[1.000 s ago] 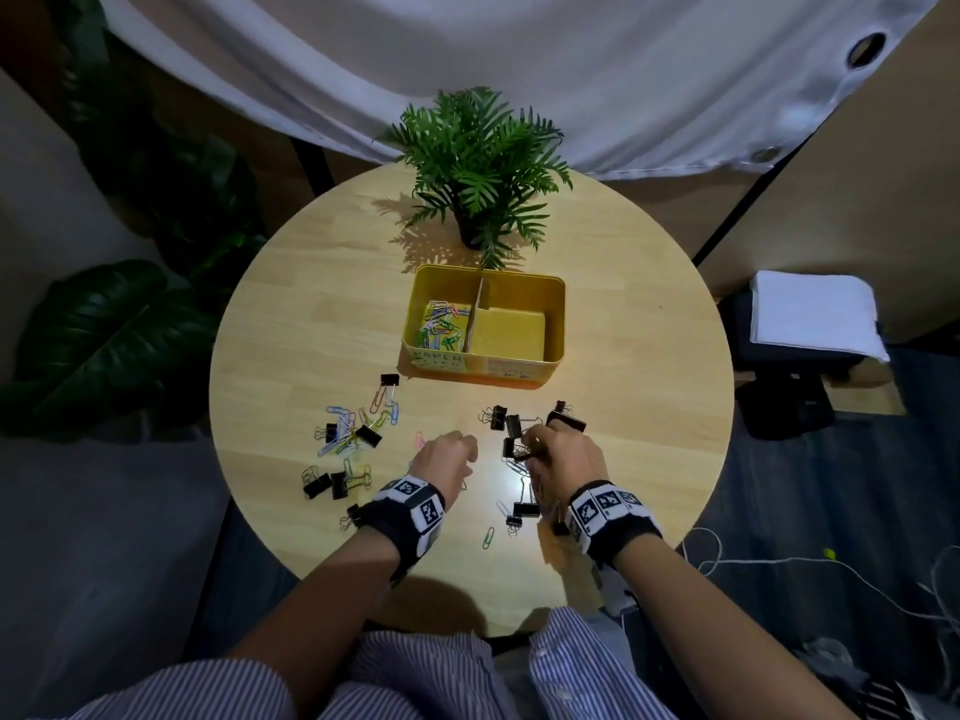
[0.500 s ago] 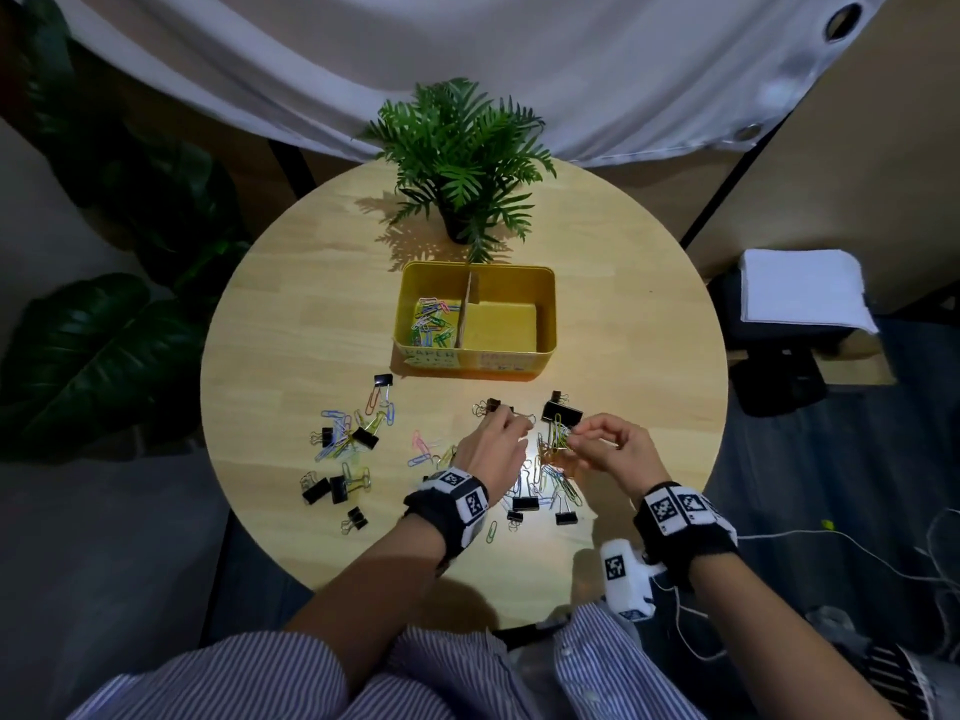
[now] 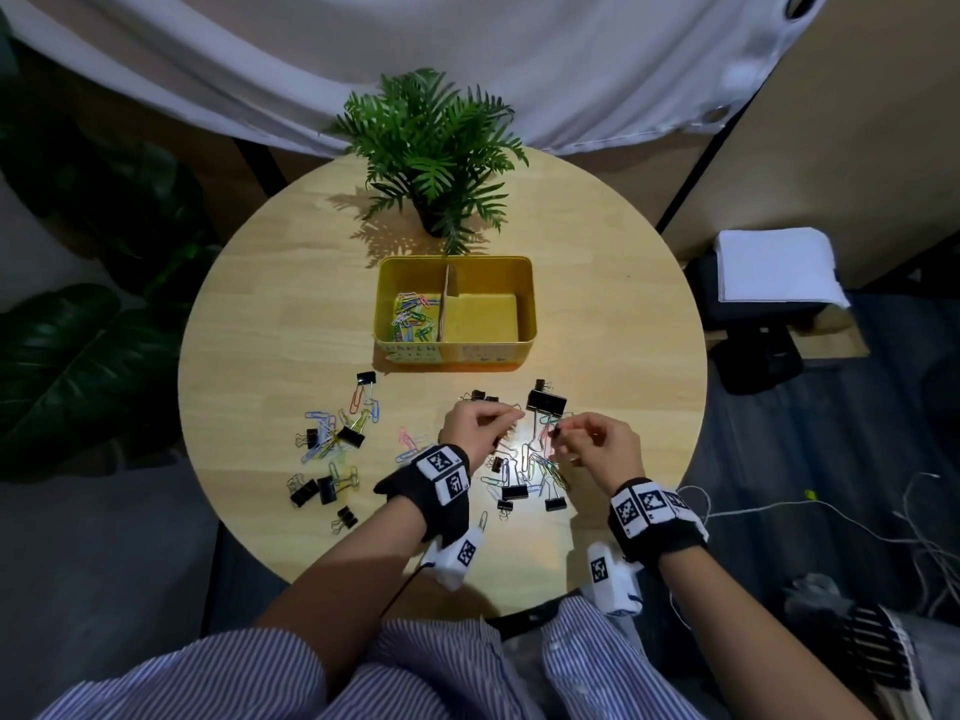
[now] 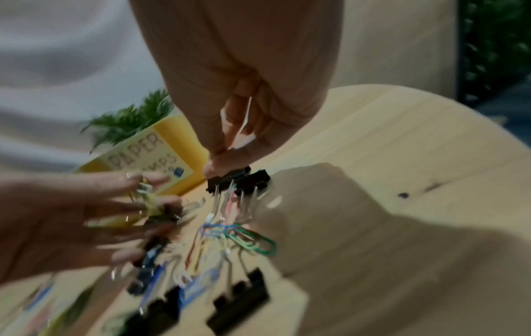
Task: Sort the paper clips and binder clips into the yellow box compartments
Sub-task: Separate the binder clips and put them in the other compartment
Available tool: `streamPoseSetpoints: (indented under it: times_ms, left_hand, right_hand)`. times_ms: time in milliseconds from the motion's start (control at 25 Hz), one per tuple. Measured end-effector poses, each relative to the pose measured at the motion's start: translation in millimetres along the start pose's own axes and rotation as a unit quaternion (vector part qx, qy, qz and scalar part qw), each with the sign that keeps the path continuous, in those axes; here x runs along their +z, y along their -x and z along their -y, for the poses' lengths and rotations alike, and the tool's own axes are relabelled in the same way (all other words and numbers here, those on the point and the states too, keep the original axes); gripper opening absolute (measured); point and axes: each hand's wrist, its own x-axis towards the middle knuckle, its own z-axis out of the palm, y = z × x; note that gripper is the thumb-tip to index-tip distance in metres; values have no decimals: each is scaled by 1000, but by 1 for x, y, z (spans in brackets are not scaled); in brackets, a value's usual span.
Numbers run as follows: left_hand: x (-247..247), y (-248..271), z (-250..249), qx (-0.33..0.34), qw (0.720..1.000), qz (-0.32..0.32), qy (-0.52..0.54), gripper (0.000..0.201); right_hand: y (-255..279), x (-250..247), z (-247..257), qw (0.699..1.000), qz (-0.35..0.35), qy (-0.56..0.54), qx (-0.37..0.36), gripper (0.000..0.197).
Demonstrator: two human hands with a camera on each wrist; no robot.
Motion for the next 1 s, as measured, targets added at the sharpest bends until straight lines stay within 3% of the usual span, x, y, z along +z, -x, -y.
streamPoseSetpoints:
  times_ms: [200, 280, 360, 440, 480, 720, 840, 920, 1000]
  left_hand:
    - [-16, -1, -2, 10, 1000, 2, 25, 30]
    - [-23, 0, -9, 2, 1000, -12, 22, 27]
    - [-35, 1, -16, -29, 997, -47, 62, 16]
    - [-51, 4, -18, -56, 988, -84, 117, 9]
    - [-59, 6, -17, -69, 985, -90, 127, 9]
    - [-76, 25, -20, -133, 978, -3, 159, 18]
    - [-86, 34, -24, -114, 981, -22, 153, 13]
    - [-97, 36, -32, -87, 985, -57, 134, 7]
    - [-107, 33, -48, -53, 985, -78, 145, 7]
  right_hand:
    - [7, 23, 3, 978, 99, 156, -100, 30]
    - [4, 33, 2, 964, 57, 232, -114, 23]
    - [5, 30, 2, 925, -15, 370, -80, 8]
    - [11, 19, -2, 878, -24, 477, -18, 17]
    - [14, 16, -4, 871, -10, 491, 3, 23]
    - [4, 53, -8, 911, 29, 412, -12, 40]
    - [3, 65, -6, 893, 68, 444, -33, 53]
    - [2, 66, -9, 883, 87, 455, -69, 40]
    - [-1, 66, -11, 900, 90, 420, -81, 20]
